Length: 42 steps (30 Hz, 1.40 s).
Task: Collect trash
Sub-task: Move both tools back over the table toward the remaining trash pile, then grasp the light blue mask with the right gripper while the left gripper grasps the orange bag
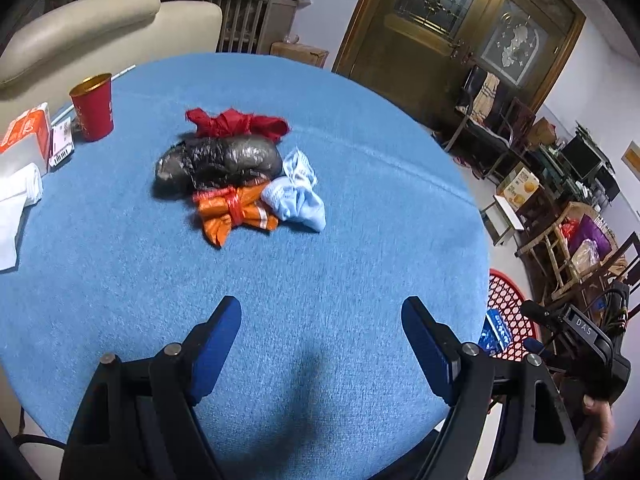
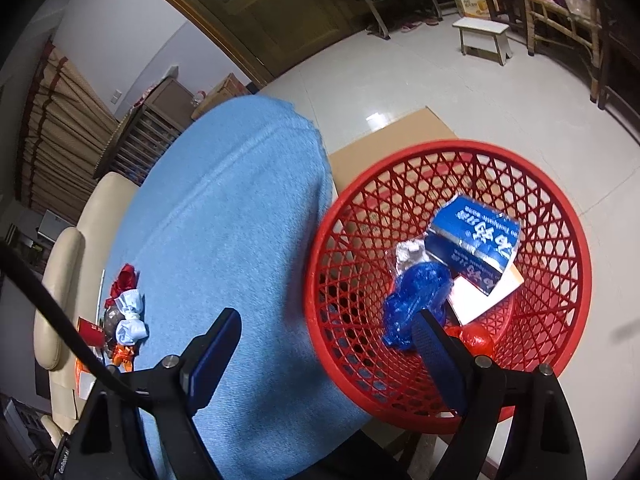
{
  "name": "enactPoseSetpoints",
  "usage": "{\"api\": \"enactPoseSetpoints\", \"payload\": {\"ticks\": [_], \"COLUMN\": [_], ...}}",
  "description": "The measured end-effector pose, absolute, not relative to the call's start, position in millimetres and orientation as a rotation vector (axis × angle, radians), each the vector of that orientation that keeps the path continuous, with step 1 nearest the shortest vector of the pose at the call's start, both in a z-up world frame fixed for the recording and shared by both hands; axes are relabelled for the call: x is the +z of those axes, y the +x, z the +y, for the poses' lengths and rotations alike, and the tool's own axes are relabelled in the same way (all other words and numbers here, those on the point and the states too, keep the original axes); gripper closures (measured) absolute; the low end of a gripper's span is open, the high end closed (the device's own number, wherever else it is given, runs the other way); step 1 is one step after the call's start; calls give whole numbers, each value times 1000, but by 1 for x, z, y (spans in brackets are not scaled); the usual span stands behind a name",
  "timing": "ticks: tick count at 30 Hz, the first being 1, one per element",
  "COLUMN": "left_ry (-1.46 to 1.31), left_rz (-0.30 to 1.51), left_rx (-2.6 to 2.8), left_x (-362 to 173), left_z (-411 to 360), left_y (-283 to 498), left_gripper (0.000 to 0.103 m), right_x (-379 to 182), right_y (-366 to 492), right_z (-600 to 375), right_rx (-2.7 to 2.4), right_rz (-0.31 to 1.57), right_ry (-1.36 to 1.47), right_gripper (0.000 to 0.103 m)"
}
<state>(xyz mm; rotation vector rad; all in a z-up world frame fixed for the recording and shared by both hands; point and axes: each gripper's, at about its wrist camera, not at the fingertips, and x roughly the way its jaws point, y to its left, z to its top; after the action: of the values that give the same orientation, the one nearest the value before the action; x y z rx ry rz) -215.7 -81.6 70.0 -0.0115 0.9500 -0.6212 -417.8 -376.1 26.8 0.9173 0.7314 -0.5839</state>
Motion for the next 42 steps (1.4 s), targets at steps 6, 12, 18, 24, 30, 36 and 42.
{"api": "enactPoseSetpoints", "payload": {"ticks": [6,12,18,24,30,36,42], "left_ry": [-21,-46,-92,-122,-127,-107,-74], "left_rz": [914,886,884,878,882,892,915], "left_rx": [-616,-573,-482,-407,-367,-367,-402], "left_x": [78,84,81,77,71,68,62], "left_z": [-78,-64,-36,-8,10,10,-11], "left_y": [-211,-200,-179,-161,-149,-140,-125], "left_gripper": [20,20,20,20,20,20,20], "right_x": [48,70,86,83,63,35,23], "right_y": [-407,-376,-332,-265,-193,-137,-132], "right_z": [-367,-348,-321,-285,-249,-235,-235], "right_rx": [-570,-503,-407,-236,-98,-32,22], "right_rz": [702,699,709,774,859,941,959], "right_ry": [830,720,633,574,542,579,597], "right_gripper": [14,14,14,14,14,30,69]}}
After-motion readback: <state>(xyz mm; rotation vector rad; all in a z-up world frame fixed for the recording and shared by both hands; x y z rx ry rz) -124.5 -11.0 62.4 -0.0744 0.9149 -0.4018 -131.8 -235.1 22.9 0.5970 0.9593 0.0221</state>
